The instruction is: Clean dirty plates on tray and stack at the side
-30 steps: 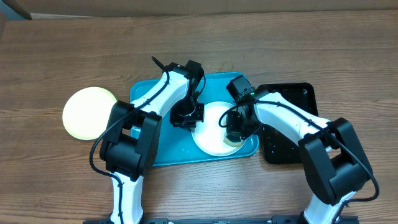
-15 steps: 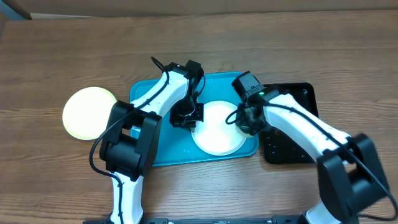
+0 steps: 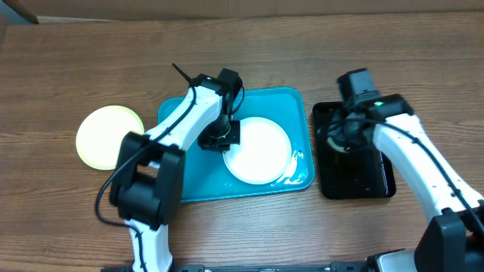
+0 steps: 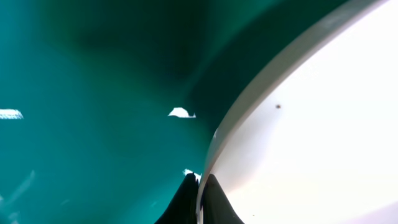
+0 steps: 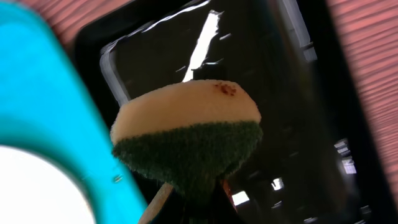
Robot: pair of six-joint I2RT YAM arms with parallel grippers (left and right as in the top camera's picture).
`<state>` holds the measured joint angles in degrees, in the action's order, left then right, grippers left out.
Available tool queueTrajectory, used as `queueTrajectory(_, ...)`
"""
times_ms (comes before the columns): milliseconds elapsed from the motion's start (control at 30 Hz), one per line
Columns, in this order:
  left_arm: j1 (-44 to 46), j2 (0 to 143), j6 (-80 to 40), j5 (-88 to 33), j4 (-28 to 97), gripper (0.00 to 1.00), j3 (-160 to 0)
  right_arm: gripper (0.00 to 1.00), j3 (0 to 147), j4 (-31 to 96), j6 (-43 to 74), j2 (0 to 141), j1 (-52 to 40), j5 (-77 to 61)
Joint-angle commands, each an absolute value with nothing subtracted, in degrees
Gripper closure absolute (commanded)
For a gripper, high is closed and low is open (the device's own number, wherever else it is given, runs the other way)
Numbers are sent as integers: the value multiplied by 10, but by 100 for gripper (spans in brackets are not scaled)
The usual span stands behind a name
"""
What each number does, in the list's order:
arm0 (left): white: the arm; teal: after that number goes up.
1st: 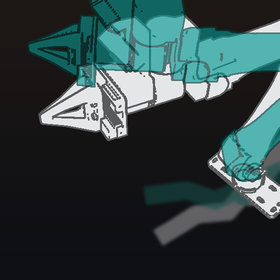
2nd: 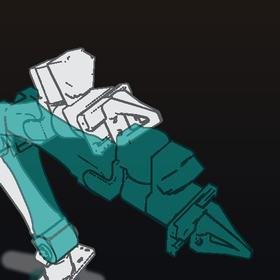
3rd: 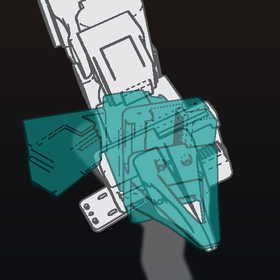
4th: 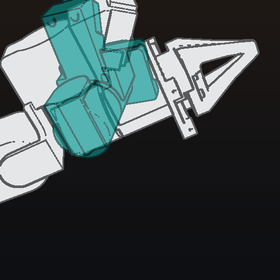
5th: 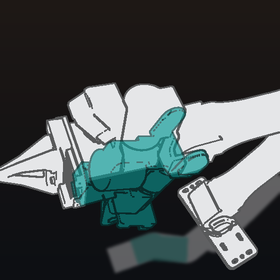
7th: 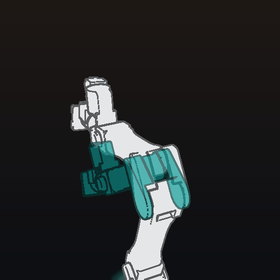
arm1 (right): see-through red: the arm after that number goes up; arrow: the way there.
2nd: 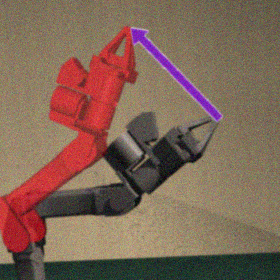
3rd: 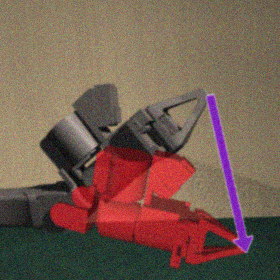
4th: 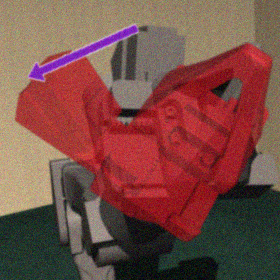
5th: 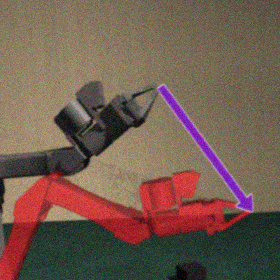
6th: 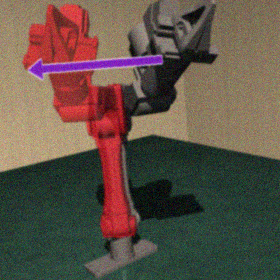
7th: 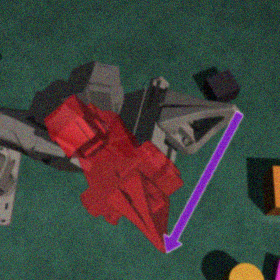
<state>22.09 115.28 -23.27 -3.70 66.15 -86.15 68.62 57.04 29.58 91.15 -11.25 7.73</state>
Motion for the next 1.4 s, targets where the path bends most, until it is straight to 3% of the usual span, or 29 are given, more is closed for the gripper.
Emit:
queueTrajectory(0, 218, 1075, -251, 41, 667, 96, -860, 96, 686, 569, 223, 910, -72, 51)
queueTrajectory(333, 236, 976, -275, 244, 678, 96, -860, 96, 686, 562, 145, 967, -24, -72)
queueTrajectory(667, 300, 966, -299, 453, 705, 96, -860, 96, 686, 525, 145, 1064, -24, -153)
queueTrajectory(900, 330, 966, -299, 467, 705, 96, -860, 96, 686, 531, 134, 1107, -23, -111)
queueTrajectory(1067, 331, 966, -299, 466, 706, 96, -860, 96, 686, 575, 303, 1112, -10, 107)
queueTrajectory(1167, 330, 966, -299, 465, 707, 96, -860, 96, 686, 567, 293, 1112, -3, 59)
queueTrajectory(1300, 330, 966, -299, 465, 705, 96, -860, 96, 686, 536, 116, 1112, -11, -135)
queueTrajectory(1367, 330, 966, -301, 465, 707, 96, -860, 96, 686, 538, 83, 1112, -19, -152)
